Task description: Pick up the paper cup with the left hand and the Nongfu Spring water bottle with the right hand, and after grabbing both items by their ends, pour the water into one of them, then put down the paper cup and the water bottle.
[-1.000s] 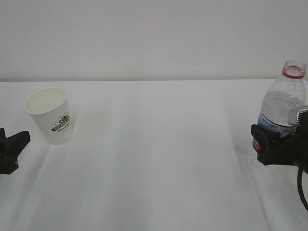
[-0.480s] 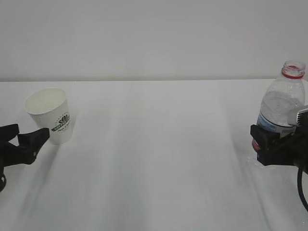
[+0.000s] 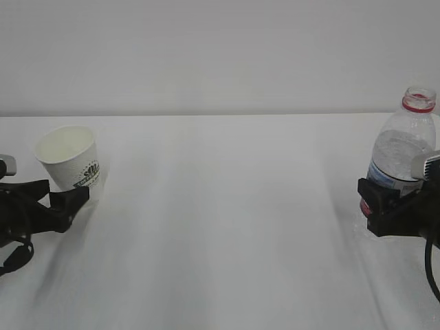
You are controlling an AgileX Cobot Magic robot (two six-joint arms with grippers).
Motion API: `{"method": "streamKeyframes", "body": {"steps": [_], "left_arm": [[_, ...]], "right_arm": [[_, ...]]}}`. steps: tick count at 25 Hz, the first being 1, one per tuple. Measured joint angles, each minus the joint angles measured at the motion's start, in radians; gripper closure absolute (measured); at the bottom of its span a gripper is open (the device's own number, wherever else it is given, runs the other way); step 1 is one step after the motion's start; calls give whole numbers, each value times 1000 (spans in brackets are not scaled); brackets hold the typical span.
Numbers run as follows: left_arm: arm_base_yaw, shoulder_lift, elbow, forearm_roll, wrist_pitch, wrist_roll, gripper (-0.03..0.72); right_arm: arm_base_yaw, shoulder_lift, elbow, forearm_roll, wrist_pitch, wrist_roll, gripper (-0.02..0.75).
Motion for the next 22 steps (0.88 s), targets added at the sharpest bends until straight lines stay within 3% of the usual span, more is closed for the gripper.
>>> {"method": "streamKeyframes", "body": {"steps": [11,22], "left_arm": [[0,75,-34,3,-2,0,49],[0,124,-65,5,-2,0,-4]], "right_arm": [[0,0,0,0,0,0,241],[0,0,0,0,0,0,241]]}}
